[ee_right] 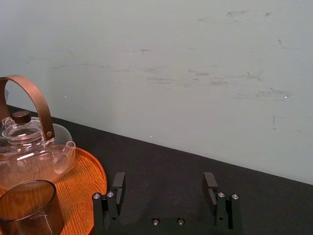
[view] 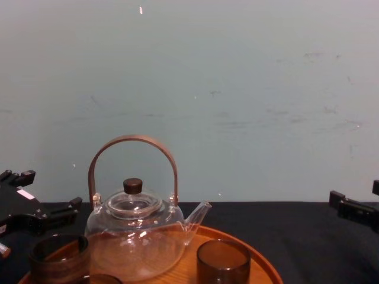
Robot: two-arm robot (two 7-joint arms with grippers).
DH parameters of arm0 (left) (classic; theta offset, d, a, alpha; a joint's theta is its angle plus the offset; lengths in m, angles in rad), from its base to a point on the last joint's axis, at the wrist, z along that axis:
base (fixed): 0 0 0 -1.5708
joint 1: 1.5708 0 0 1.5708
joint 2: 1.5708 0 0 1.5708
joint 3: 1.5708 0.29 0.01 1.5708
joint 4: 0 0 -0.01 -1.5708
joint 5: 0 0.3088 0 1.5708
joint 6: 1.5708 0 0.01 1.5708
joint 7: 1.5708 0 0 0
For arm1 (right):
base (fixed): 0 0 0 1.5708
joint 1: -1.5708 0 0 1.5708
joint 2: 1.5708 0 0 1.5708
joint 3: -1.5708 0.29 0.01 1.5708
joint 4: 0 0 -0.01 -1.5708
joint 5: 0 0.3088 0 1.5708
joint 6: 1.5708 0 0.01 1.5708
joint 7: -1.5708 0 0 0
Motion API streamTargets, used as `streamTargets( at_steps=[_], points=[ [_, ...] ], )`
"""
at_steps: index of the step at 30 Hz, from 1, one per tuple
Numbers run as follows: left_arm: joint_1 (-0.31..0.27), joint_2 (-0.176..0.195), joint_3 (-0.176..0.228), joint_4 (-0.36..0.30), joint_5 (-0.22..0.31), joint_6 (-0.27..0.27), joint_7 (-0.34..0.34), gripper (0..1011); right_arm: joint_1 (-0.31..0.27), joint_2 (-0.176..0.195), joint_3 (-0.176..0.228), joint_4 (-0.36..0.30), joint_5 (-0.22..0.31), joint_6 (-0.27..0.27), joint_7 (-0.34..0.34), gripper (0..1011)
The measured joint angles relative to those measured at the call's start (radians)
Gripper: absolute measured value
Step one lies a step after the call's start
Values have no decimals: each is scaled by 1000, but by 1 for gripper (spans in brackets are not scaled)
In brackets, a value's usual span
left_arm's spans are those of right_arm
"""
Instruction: Pick up the glass from the table and place it on the tray.
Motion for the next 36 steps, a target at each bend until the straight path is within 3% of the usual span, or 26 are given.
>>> streamTargets(
  at_steps=[36],
  points=[
    [0,0,0,0,0,0,0,1001,0,0,0,0,1,0,0,1002]
  ],
)
